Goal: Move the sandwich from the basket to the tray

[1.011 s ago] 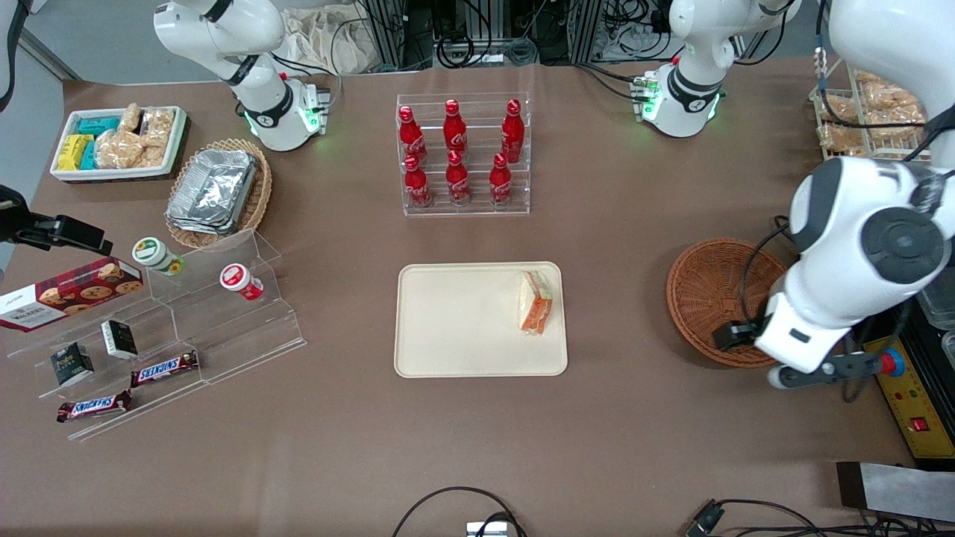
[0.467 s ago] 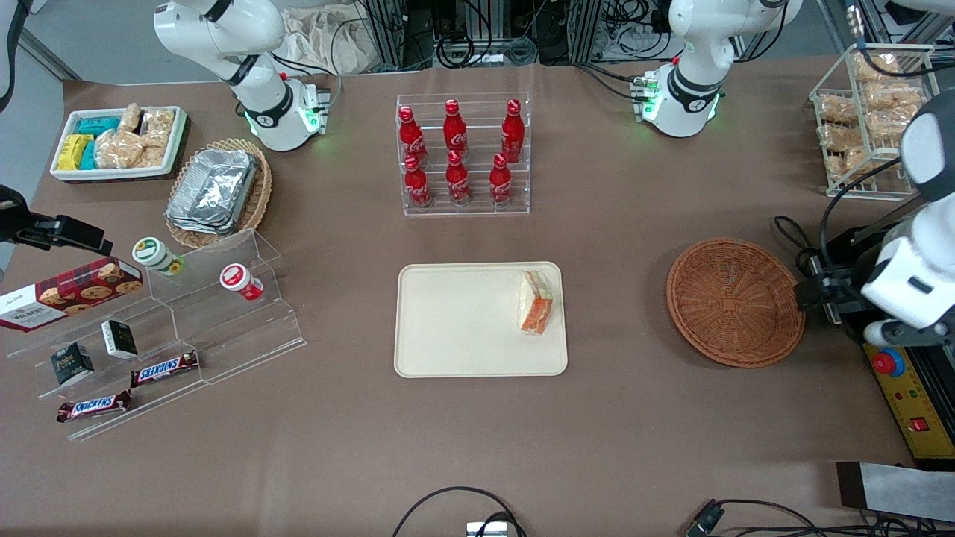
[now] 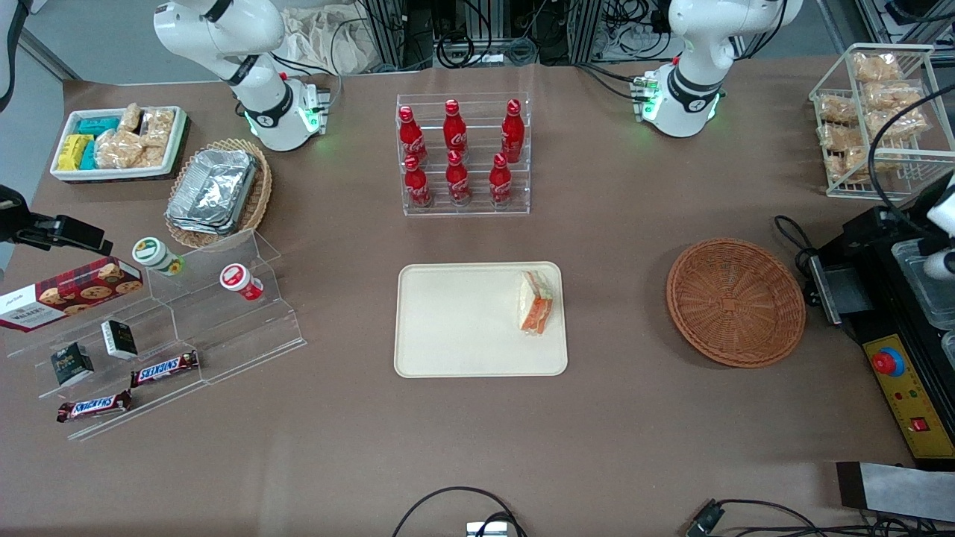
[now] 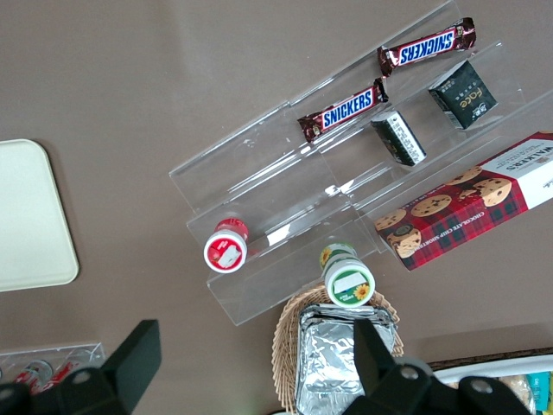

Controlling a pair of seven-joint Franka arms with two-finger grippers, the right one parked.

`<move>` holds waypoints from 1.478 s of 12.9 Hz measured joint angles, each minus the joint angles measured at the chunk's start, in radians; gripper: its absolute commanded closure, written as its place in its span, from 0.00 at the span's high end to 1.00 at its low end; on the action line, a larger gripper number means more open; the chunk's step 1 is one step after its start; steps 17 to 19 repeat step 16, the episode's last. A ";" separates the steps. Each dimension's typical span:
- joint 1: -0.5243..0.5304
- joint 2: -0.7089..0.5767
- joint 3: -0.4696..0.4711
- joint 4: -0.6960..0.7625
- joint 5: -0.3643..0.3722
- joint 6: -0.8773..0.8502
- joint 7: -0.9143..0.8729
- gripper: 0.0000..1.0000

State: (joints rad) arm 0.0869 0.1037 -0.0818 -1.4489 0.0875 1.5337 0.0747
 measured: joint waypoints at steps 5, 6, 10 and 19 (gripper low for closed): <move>-0.008 -0.059 0.001 -0.006 -0.041 -0.035 -0.007 1.00; -0.008 -0.065 0.002 -0.008 -0.045 -0.042 -0.014 1.00; -0.008 -0.073 0.005 -0.011 -0.054 -0.063 -0.048 1.00; -0.007 -0.073 0.007 -0.012 -0.111 -0.069 -0.106 1.00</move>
